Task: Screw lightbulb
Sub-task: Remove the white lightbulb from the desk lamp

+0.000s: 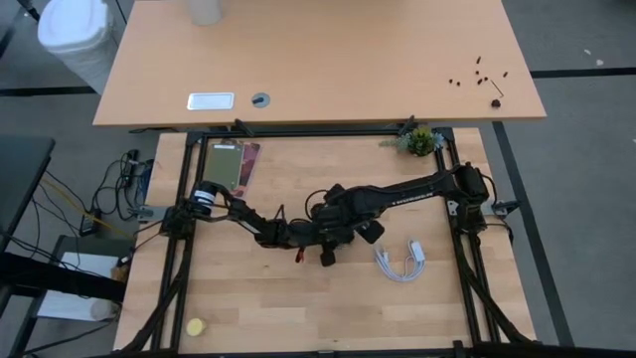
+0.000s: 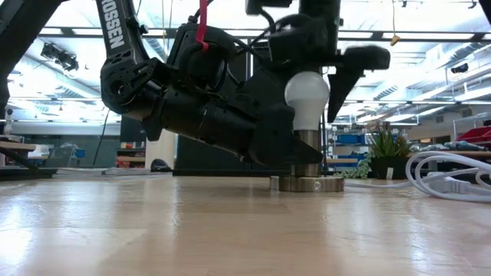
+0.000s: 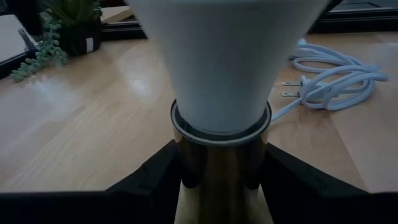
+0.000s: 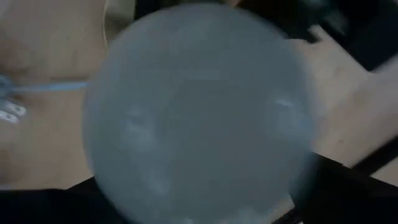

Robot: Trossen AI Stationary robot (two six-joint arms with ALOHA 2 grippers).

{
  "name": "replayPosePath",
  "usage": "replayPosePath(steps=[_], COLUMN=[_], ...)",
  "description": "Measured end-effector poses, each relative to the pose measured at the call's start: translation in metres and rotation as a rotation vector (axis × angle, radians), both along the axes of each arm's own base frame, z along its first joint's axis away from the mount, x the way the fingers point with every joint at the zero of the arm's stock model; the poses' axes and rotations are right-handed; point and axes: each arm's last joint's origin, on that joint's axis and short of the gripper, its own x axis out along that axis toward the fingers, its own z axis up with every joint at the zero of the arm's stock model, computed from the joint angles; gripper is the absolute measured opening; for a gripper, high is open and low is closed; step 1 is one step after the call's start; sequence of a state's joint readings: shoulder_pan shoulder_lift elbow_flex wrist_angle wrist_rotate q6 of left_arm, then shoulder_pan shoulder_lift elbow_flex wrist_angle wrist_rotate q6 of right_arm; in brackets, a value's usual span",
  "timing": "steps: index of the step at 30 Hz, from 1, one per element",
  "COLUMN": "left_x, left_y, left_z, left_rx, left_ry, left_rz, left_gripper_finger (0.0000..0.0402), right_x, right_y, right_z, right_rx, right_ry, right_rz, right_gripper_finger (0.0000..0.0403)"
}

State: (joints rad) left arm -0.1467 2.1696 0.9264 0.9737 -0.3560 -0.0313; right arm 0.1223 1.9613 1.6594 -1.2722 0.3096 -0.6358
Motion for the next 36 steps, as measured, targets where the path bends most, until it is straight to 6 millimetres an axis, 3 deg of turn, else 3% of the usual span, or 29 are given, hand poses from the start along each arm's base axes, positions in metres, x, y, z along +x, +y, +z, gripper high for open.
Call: replayPosePath(steps=[7, 12, 20, 30, 36], left_x=[0.0, 0.0, 0.0, 0.0, 0.0], left_y=[0.0, 0.0, 0.0, 0.0, 0.0], left_z=[0.0, 0.0, 0.0, 0.0, 0.0], left_rx=[-0.001, -0.004, -0.008, -0.024, -0.026], left_ry=[0.0, 0.0, 0.0, -0.004, -0.005], left_rz=[-0.001, -0.006, -0.008, -0.003, -0.003], left_gripper_finger=[0.0189, 0.0189, 0.0189, 0.0189, 0.0189], right_x=[-0.002, -0.015, -0.009, 0.004, 0.004], right_y=[0.004, 0.006, 0.008, 0.012, 0.011], right_z=[0.034, 0.036, 0.036, 0.034, 0.01], right_rx=[0.131, 0.155, 0.187, 0.213, 0.188], right_ry=[-0.084, 0.004, -0.163, -0.377, -0.401], right_rz=[-0.334, -0.598, -1.146, -1.4, -1.456], right_gripper_finger=[0.0357, 0.037, 0.0369, 0.0367, 0.0362])
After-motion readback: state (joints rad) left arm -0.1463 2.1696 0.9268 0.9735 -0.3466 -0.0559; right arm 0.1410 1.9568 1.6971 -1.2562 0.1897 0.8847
